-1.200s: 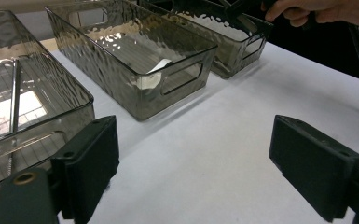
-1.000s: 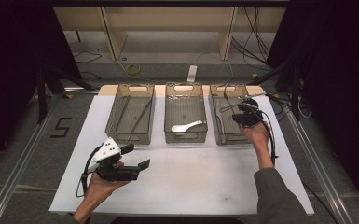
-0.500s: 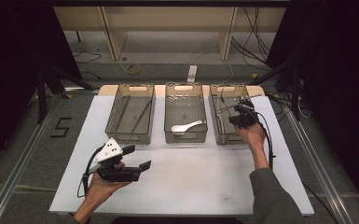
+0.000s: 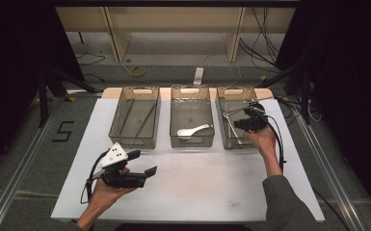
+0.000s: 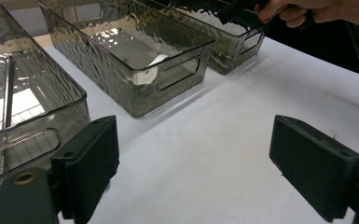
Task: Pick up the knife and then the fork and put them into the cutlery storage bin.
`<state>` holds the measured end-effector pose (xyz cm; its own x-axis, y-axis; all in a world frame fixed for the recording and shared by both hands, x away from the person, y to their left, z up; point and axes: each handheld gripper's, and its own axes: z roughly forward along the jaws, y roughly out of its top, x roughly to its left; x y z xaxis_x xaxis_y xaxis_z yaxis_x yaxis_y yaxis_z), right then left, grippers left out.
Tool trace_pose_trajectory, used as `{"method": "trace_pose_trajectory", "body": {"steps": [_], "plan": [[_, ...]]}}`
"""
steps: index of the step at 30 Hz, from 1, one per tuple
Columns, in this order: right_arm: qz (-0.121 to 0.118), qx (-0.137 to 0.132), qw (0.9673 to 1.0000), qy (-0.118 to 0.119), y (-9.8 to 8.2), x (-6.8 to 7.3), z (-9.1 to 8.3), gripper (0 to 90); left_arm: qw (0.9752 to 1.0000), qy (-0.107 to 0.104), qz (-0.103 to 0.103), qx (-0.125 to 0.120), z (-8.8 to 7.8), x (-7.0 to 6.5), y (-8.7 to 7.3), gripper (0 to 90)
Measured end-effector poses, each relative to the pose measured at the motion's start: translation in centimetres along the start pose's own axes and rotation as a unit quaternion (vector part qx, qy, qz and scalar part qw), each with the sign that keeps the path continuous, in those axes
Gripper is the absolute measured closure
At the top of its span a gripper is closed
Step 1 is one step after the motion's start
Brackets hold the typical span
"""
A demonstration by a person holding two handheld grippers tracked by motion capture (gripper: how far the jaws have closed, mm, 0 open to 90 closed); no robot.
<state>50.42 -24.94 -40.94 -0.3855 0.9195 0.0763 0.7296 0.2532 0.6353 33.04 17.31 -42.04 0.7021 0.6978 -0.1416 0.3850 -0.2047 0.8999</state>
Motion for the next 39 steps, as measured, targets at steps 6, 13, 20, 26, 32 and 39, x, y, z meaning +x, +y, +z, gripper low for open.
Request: {"method": "trace_pose_trajectory", "body": {"steps": [6, 13, 20, 26, 32, 39], "plan": [[-0.013, -0.023, 0.9994, 0.022, -0.1, 0.7, -1.4, 56.9, 1.0000, -0.001, -0.005, -0.001, 0.0, 0.1, 0.0, 15.3], [-0.024, -0.052, 0.9980, 0.029, -0.9, 1.9, -2.8, 46.0, 1.0000, -0.001, -0.005, 0.002, 0.0, 0.1, 0.0, 15.3], [-0.025, -0.094, 0.9937, 0.055, -1.9, 3.1, -4.5, 36.8, 1.0000, -0.002, -0.008, 0.001, 0.0, 0.2, 0.0, 15.2], [-0.032, -0.124, 0.9885, 0.081, -3.5, 4.6, -5.7, 33.5, 1.0000, -0.003, -0.008, 0.002, 0.0, 0.1, 0.0, 15.3], [-0.052, -0.136, 0.9848, 0.094, -5.2, 6.1, -6.3, 30.8, 0.9999, -0.004, -0.009, 0.003, 0.0, 0.2, 0.0, 15.3], [-0.064, -0.147, 0.9806, 0.112, -6.9, 7.2, -6.8, 29.6, 0.9999, -0.005, -0.009, 0.004, 0.0, 0.2, 0.0, 15.3]]}}
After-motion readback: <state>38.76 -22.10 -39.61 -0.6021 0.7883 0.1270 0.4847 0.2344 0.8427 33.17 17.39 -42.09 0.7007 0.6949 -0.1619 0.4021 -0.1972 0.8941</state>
